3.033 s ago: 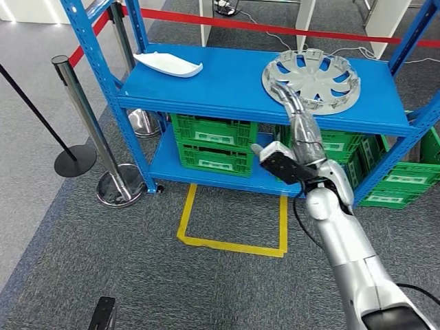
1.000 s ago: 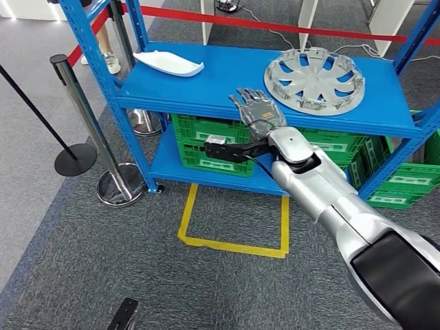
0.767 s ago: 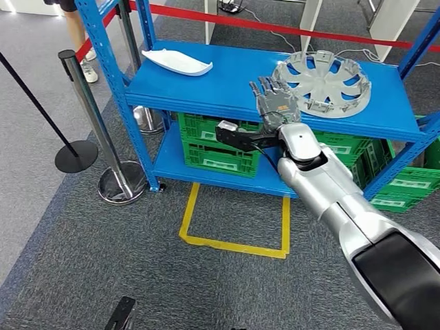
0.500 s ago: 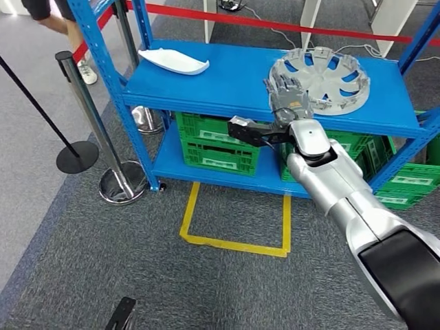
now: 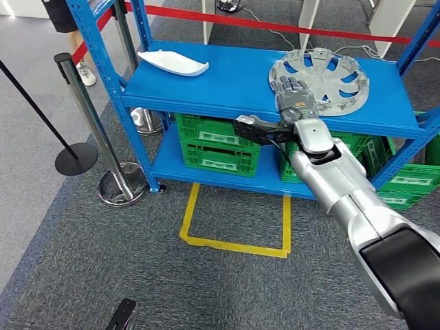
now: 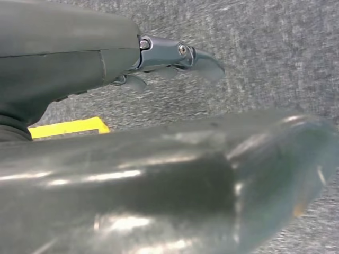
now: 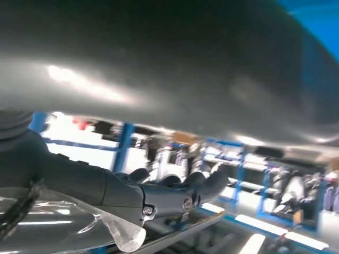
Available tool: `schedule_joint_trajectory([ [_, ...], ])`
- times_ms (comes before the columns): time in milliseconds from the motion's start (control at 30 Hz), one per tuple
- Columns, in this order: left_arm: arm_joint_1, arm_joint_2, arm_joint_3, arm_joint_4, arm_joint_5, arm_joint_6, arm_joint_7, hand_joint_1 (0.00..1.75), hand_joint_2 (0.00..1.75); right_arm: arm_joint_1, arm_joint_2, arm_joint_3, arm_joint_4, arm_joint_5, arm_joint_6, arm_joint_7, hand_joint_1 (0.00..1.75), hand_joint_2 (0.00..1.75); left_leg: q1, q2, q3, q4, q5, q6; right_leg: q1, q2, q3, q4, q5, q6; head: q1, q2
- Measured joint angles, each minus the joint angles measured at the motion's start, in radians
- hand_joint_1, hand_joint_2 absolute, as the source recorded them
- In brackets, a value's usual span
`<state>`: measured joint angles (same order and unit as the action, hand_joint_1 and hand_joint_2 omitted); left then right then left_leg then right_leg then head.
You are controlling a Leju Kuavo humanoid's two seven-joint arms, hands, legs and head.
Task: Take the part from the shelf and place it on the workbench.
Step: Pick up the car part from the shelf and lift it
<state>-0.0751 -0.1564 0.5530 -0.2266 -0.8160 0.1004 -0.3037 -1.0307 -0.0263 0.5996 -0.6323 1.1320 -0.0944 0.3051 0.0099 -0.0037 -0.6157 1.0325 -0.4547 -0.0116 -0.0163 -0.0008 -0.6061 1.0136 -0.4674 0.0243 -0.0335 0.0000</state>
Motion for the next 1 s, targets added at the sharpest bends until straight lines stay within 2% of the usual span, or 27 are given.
schedule_joint_trajectory([
  [67,0.002,0.0,0.004,0.0,0.0,0.0,0.0,0.0,0.0,0.0,0.007,-0.02,0.004,-0.061,0.043,-0.052,0.0,0.0,0.0,-0.001,0.001,-0.004,-0.001,0.014,-0.002,-0.001,-0.003,-0.001,-0.002,0.01,0.002,0.0],
  [133,0.002,0.0,0.009,0.0,0.0,0.001,-0.001,0.0,0.0,-0.001,0.016,-0.045,0.01,-0.115,0.077,-0.094,0.0,0.0,0.002,-0.001,0.004,-0.009,0.001,0.028,-0.004,-0.001,-0.026,0.041,-0.029,0.016,0.005,0.0],
  [233,0.0,0.0,0.013,0.0,0.0,0.001,-0.002,0.0,0.0,-0.001,0.025,-0.066,0.02,-0.138,0.078,-0.107,0.0,0.0,-0.001,-0.003,0.005,-0.01,0.0,0.042,-0.003,0.0,-0.126,0.233,-0.107,0.016,0.008,0.0],
  [267,0.001,0.0,0.014,0.0,0.0,0.001,-0.002,0.0,0.0,0.002,0.027,-0.071,0.024,-0.143,0.07,-0.105,0.0,0.0,-0.002,-0.005,0.007,-0.01,-0.002,0.043,-0.003,0.0,-0.152,0.279,-0.115,0.015,0.008,0.0],
  [300,0.003,0.0,0.014,0.0,0.0,0.001,-0.002,0.0,0.0,0.005,0.029,-0.075,0.027,-0.148,0.059,-0.102,0.0,0.0,-0.004,-0.007,0.008,-0.01,-0.003,0.045,-0.002,0.0,-0.162,0.287,-0.104,0.012,0.008,0.0],
  [333,0.004,0.0,0.015,0.0,-0.001,0.001,-0.002,0.0,0.0,0.007,0.03,-0.079,0.03,-0.152,0.046,-0.096,0.0,0.0,-0.006,-0.009,0.012,-0.01,-0.005,0.045,-0.001,0.0,-0.15,0.253,-0.073,0.007,0.008,0.0],
  [400,0.005,-0.001,0.016,0.0,-0.003,0.001,-0.002,0.0,0.0,0.008,0.032,-0.083,0.032,-0.151,0.02,-0.085,0.0,0.0,-0.009,-0.012,0.02,-0.01,-0.012,0.044,0.004,0.0,-0.091,0.121,-0.001,-0.008,0.007,0.0],
  [433,0.004,-0.001,0.016,0.001,-0.003,0.001,-0.002,0.0,0.0,0.007,0.034,-0.083,0.032,-0.15,0.011,-0.081,0.0,0.0,-0.011,-0.012,0.021,-0.008,-0.015,0.041,0.008,0.0,-0.06,0.061,0.019,-0.014,0.007,0.0],
  [467,0.004,-0.002,0.017,0.001,-0.004,0.001,-0.003,0.0,0.0,0.007,0.036,-0.083,0.032,-0.149,0.006,-0.079,0.0,0.0,-0.011,-0.011,0.02,-0.007,-0.017,0.037,0.011,0.0,-0.041,0.025,0.024,-0.017,0.006,0.0],
  [533,0.004,-0.003,0.018,0.002,-0.004,0.001,-0.003,0.0,0.0,0.009,0.04,-0.084,0.033,-0.149,0.004,-0.078,0.0,0.0,-0.01,-0.01,0.018,-0.007,-0.019,0.026,0.016,0.001,-0.027,0.005,0.016,-0.019,0.005,0.0],
  [600,0.005,-0.001,0.018,0.002,-0.005,0.001,-0.003,0.0,0.0,0.01,0.04,-0.086,0.033,-0.147,0.001,-0.076,0.0,0.0,-0.009,-0.008,0.018,0.001,-0.029,0.014,0.011,0.0,-0.019,-0.001,0.014,-0.023,0.006,0.0],
  [633,0.005,-0.001,0.019,0.002,-0.006,0.001,-0.003,0.0,0.0,0.01,0.041,-0.088,0.033,-0.147,-0.002,-0.074,0.0,0.0,-0.008,-0.007,0.009,0.024,-0.043,0.006,0.008,-0.001,-0.013,-0.006,0.013,-0.026,0.005,0.0],
  [667,0.005,0.0,0.019,0.002,-0.007,0.001,-0.003,0.0,0.0,0.01,0.042,-0.089,0.033,-0.146,-0.004,-0.071,0.0,0.0,-0.006,-0.006,-0.011,0.068,-0.066,-0.001,0.004,-0.002,-0.006,-0.009,0.011,-0.029,0.003,0.0],
  [733,0.005,0.001,0.02,0.002,-0.008,0.001,-0.003,0.0,0.0,0.012,0.046,-0.091,0.035,-0.147,-0.005,-0.064,0.0,0.0,-0.001,-0.004,-0.075,0.196,-0.116,-0.011,0.004,-0.002,0.002,-0.01,0.005,-0.034,0.001,0.0],
  [767,0.005,0.001,0.02,0.002,-0.008,0.001,-0.002,0.0,0.0,0.015,0.048,-0.092,0.037,-0.151,-0.003,-0.061,0.0,0.0,0.001,-0.004,-0.105,0.248,-0.127,-0.014,0.004,-0.002,0.006,-0.009,0.002,-0.034,0.001,0.0],
  [800,0.005,0.002,0.021,0.002,-0.008,0.001,-0.002,0.0,0.0,0.018,0.049,-0.095,0.039,-0.157,0.002,-0.06,0.0,0.0,0.002,-0.004,-0.121,0.267,-0.119,-0.016,0.004,-0.001,0.011,-0.009,-0.002,-0.034,0.001,0.0],
  [900,0.005,0.003,0.021,0.002,-0.009,0.001,0.0,0.0,0.0,0.018,0.052,-0.105,0.045,-0.178,0.019,-0.062,0.0,0.0,0.003,-0.003,-0.104,0.199,-0.044,-0.016,0.004,0.0,0.023,-0.008,-0.012,-0.031,0.001,0.0],
  [933,0.005,0.003,0.021,0.002,-0.009,0.001,0.0,0.0,0.0,0.017,0.052,-0.106,0.046,-0.18,0.021,-0.062,0.0,0.0,0.003,-0.003,-0.098,0.184,-0.033,-0.016,0.004,0.0,0.025,-0.008,-0.013,-0.031,0.001,0.0],
  [1000,0.005,0.003,0.021,0.002,-0.009,0.001,0.0,0.0,0.0,0.017,0.052,-0.106,0.046,-0.18,0.021,-0.062,0.0,0.0,0.003,-0.003,-0.098,0.184,-0.033,-0.016,0.004,0.0,0.025,-0.008,-0.013,-0.031,0.001,0.0],
])
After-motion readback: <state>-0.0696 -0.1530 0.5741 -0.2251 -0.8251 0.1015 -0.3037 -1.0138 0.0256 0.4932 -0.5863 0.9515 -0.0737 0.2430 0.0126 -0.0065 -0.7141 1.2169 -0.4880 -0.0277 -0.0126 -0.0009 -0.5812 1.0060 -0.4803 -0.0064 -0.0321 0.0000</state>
